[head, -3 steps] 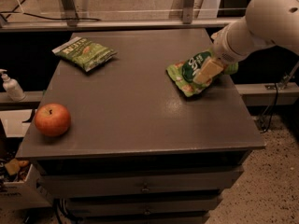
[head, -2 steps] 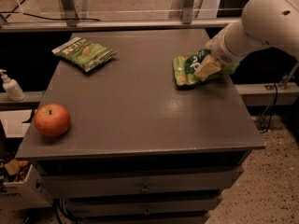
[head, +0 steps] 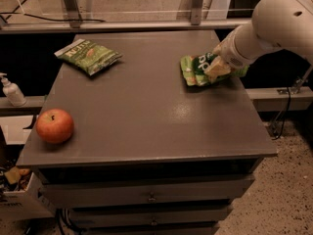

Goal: Pick green rice chip bag

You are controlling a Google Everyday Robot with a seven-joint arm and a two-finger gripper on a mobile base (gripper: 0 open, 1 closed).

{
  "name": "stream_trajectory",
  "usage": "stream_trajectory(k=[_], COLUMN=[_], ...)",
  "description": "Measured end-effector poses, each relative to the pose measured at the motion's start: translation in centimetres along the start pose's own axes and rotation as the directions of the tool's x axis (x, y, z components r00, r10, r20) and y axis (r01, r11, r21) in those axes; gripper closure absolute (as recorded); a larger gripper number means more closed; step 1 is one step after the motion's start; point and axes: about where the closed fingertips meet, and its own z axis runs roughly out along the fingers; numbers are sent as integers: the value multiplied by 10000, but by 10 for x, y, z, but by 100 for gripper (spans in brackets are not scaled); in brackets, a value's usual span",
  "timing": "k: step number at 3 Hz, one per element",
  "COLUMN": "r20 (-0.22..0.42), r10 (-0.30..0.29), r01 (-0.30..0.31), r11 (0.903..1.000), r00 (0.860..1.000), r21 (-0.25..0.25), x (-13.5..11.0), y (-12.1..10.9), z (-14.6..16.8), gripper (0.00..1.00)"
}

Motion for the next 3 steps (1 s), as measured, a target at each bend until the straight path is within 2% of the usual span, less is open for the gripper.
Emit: stream_trajectory(k=[1,2,3], r20=[434,1167,2268], r10=[24,324,990], r01=[-29,-343,-939], r11=[9999,9993,9950], r00=[9991,9926,9689], r21=[124,143,-334], x=[-19,-38,-47], y=[-17,-37,-49], z=[-24,-53,-75], gripper=[100,100,100])
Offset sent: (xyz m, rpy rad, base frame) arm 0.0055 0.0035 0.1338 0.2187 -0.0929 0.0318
